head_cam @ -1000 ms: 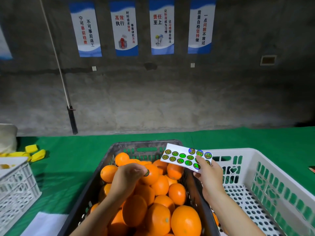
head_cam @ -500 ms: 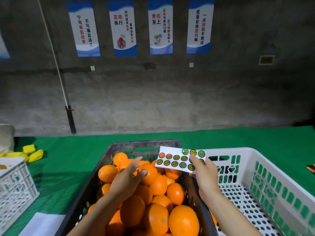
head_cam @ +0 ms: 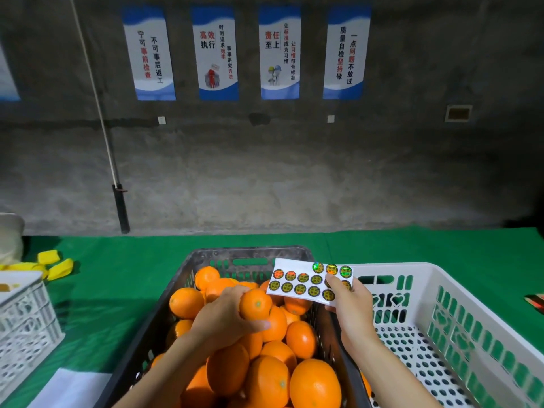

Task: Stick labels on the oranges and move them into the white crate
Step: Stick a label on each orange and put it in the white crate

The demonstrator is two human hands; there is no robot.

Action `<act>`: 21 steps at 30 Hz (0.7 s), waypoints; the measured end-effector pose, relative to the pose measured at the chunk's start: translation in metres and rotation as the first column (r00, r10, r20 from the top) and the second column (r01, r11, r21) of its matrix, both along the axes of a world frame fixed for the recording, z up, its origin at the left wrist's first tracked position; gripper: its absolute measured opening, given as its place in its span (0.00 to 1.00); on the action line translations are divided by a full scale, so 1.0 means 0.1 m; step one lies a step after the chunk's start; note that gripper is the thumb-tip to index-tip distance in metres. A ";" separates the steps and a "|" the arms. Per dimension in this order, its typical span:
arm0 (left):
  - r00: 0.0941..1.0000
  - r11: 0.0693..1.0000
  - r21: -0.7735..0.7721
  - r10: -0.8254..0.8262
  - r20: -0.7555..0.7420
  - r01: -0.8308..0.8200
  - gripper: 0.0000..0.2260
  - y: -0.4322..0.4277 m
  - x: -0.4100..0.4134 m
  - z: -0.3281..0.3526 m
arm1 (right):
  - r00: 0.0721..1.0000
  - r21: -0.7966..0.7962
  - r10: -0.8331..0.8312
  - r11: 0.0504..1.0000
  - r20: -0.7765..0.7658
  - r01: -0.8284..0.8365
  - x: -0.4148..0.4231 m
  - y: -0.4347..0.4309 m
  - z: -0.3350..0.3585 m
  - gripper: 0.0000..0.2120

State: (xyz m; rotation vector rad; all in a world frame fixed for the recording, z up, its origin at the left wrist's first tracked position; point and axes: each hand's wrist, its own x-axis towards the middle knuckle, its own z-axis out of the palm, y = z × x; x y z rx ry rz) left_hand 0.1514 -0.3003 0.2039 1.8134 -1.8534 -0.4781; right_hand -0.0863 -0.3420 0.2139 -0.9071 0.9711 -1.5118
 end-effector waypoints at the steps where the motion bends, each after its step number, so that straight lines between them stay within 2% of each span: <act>1: 1.000 1.000 0.007 0.029 0.001 -0.029 0.38 0.00 -0.02 0.01 | 1.000 0.002 0.001 1.000 0.001 -0.001 0.00 0.00 0.00 0.05; 4: 0.994 0.995 0.014 0.094 0.046 -0.095 0.38 0.00 -0.05 0.00 | 1.000 0.003 0.003 1.000 -0.012 -0.003 0.00 -0.01 -0.01 0.05; 8: 0.992 0.992 -0.018 0.124 0.003 -0.124 0.30 0.01 -0.03 -0.05 | 1.000 -0.001 -0.005 1.000 -0.030 0.005 0.00 -0.03 -0.03 0.04; 9: 0.991 0.989 -0.076 0.127 -0.040 -0.130 0.26 0.03 -0.02 -0.05 | 0.999 -0.002 -0.015 1.000 -0.031 0.015 0.00 -0.03 -0.04 0.04; 11: 0.949 0.967 -0.219 0.055 -0.309 -0.127 0.18 0.07 -0.02 0.02 | 0.997 -0.004 -0.046 0.999 -0.054 0.046 -0.01 -0.06 -0.06 0.05; 13: 0.809 0.956 -0.271 -0.074 -0.583 -0.108 0.15 0.08 -0.03 0.07 | 0.995 -0.025 -0.043 0.999 -0.088 0.041 -0.01 -0.08 -0.06 0.05; 14: 0.741 0.957 -0.278 -0.128 -0.659 -0.082 0.16 0.07 -0.03 0.07 | 0.993 -0.051 -0.011 0.999 -0.114 0.005 -0.01 -0.07 -0.06 0.05; 17: 0.614 0.961 -0.272 -0.186 -0.767 -0.049 0.24 0.08 -0.06 0.06 | 0.957 -0.115 0.123 0.981 -0.262 -0.158 0.02 0.00 -0.03 0.06; 18: 0.611 0.960 -0.272 -0.173 -0.773 -0.072 0.22 0.11 -0.10 0.09 | 0.935 -0.119 0.168 0.970 -0.314 -0.214 0.05 0.03 -0.02 0.06; 20: 0.674 0.948 -0.295 -0.137 -0.726 -0.124 0.14 0.17 -0.15 0.18 | 0.884 -0.107 0.268 0.938 -0.382 -0.331 0.09 0.09 0.00 0.06; 21: 0.702 0.945 -0.294 -0.113 -0.703 -0.142 0.12 0.20 -0.17 0.22 | 0.860 -0.092 0.317 0.920 -0.399 -0.382 0.12 0.13 0.03 0.06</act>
